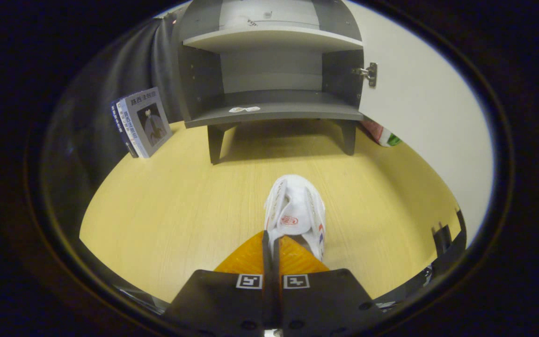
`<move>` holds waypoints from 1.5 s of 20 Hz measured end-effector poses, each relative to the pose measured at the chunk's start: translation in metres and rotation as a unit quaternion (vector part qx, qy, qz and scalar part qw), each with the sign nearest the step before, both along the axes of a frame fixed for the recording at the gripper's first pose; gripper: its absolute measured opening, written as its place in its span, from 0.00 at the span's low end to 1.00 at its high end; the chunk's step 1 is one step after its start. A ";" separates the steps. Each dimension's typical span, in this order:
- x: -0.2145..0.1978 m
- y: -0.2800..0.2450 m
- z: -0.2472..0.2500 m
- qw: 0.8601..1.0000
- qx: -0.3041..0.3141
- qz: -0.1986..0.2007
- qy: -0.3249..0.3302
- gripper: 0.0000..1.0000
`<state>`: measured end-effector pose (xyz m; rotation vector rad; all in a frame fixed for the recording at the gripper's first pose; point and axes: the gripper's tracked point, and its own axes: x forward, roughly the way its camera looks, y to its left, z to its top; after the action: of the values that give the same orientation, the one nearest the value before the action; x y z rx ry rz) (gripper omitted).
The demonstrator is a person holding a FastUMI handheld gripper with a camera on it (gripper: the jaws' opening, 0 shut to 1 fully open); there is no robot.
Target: Open the shoe cabinet door, grab the shoes and put them into the shoe cabinet, then close the shoe cabinet door.
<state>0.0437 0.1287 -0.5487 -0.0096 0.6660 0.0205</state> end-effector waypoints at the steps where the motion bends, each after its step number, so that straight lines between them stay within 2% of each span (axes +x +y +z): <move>1: 0.000 0.003 -0.004 1.000 0.002 0.000 0.000 0.02; 8: 0.003 0.006 -0.018 1.000 0.013 -0.018 0.004 0.03; 12: 0.009 0.004 -0.034 0.999 0.020 -0.042 0.025 0.09; 16: 0.025 0.002 -0.033 0.998 0.020 -0.057 0.000 0.14; 17: 0.026 0.002 -0.033 0.998 0.017 -0.057 0.000 0.21; 18: 0.026 0.001 -0.033 0.998 0.015 -0.056 -0.002 0.21; 21: 0.024 0.003 -0.033 0.998 0.024 -0.050 -0.009 0.19; 24: 0.026 0.006 -0.035 0.999 0.021 -0.044 -0.014 0.04; 30: 0.024 0.001 -0.018 0.999 0.015 -0.028 -0.017 0.02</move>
<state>0.0681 0.1294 -0.5671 0.0382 0.6307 -0.0238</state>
